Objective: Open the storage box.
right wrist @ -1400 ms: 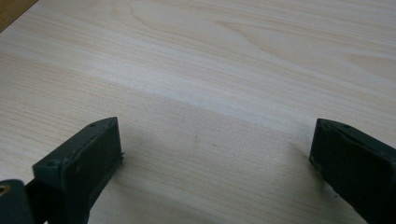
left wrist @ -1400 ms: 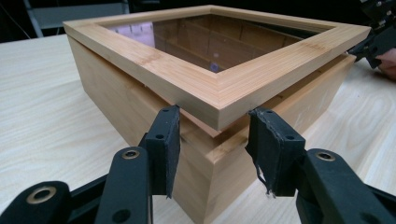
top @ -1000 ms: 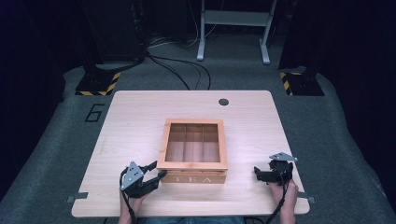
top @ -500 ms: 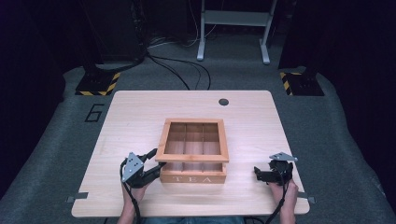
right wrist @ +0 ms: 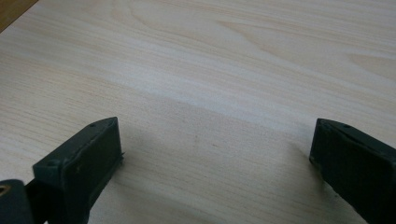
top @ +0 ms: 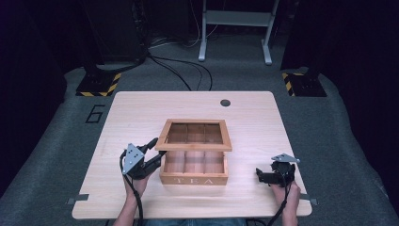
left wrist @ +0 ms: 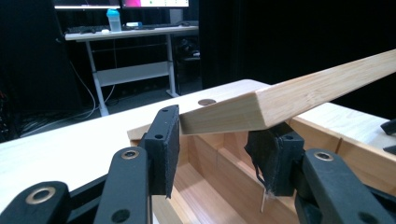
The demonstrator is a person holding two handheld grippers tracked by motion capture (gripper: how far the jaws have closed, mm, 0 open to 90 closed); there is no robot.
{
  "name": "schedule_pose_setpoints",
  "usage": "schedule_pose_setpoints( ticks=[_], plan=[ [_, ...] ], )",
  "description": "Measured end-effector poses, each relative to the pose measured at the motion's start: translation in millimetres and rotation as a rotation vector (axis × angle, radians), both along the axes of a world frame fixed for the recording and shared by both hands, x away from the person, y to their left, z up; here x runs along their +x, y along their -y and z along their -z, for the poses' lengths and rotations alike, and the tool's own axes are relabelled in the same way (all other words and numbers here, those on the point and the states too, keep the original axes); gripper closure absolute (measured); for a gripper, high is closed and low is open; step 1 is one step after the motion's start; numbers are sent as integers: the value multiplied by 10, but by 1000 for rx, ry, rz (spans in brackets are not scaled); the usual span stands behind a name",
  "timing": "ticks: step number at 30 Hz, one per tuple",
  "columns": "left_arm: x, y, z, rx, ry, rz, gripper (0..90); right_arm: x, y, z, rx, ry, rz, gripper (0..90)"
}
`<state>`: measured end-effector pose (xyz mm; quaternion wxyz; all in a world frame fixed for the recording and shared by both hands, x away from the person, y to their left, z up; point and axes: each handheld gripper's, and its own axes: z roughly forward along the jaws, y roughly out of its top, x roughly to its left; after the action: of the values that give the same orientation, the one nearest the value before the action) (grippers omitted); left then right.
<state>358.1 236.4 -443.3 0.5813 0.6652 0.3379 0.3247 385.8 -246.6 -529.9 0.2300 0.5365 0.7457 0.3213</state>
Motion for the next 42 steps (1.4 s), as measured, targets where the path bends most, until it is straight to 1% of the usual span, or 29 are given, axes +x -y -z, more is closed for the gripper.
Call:
schedule_pose_setpoints(
  ticks=[4,6,7,8,10,11,12,13,15,17,19,21,23,25,26,28,34,35,36,38,39,42],
  plan=[
    [49,6,-105,11,11,-10,555,-1,5,0,-5,-1,-3,17],
    [57,8,-125,10,12,-11,565,0,6,0,-6,1,-5,17],
    [86,10,-175,12,13,-17,570,1,7,0,-7,1,-6,17],
    [86,10,-175,12,13,-17,572,1,7,0,-7,1,-6,17],
    [146,3,-264,14,-2,-16,575,0,0,0,0,0,1,17],
    [146,3,-264,14,-2,-16,575,1,8,0,-8,1,-7,17],
    [184,-3,-325,19,-18,-11,575,-1,4,-1,-4,-1,-3,17],
    [202,-3,-343,15,-18,-8,575,1,8,0,-7,1,-7,17],
    [241,-12,-402,21,-37,-4,576,1,7,0,-7,1,-6,17],
    [280,-12,-445,17,-40,-1,578,1,7,0,-7,1,-6,17],
    [315,-13,-487,24,-45,-3,582,-1,0,0,-1,0,1,17],
    [328,-11,-501,21,-44,-3,586,-1,5,0,-5,-1,-3,18],
    [386,-17,-559,18,-54,-2,587,0,6,0,-6,0,-5,18],
    [399,-17,-573,19,-57,-2,589,-1,5,0,-5,-1,-3,17],
    [427,-17,-593,12,-57,-1,589,-1,5,-1,-5,-1,-4,18],
    [438,-19,-603,9,-60,0,589,1,2,0,-2,2,-2,18],
    [518,-32,-639,9,-55,6,592,1,8,0,-8,1,-7,18],
    [527,-33,-642,8,-54,9,591,1,-1,0,0,2,3,18],
    [537,-30,-640,0,-52,9,591,2,2,0,-2,2,-1,18],
    [547,-35,-643,3,-51,11,591,1,4,0,-4,2,-3,18],
    [553,-39,-646,5,-52,14,591,0,-4,0,3,1,6,18],
    [555,-37,-651,7,-54,11,592,0,1,0,-1,0,1,18]
  ],
)
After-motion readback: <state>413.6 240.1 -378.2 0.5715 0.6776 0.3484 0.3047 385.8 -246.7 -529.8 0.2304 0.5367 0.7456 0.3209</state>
